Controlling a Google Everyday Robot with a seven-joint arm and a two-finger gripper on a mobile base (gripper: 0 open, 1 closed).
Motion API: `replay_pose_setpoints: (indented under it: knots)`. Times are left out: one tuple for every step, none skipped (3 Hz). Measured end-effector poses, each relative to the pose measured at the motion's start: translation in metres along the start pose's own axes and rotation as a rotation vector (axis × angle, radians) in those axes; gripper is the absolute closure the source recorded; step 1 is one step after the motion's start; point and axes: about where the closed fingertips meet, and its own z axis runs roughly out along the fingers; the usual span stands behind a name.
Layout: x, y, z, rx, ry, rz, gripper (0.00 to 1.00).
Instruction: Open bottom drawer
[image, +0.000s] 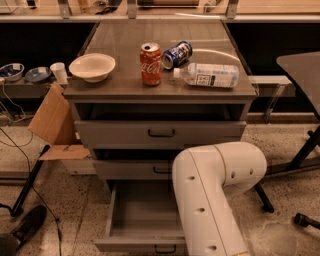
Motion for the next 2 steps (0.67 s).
replay_pose_setpoints:
  knots:
    - [-0.004, 0.000, -0.018, 0.001, -0.008, -0.007, 1.00]
    - [-0.010, 0.002, -0.036, -0.015, -0.046, -0.016, 1.00]
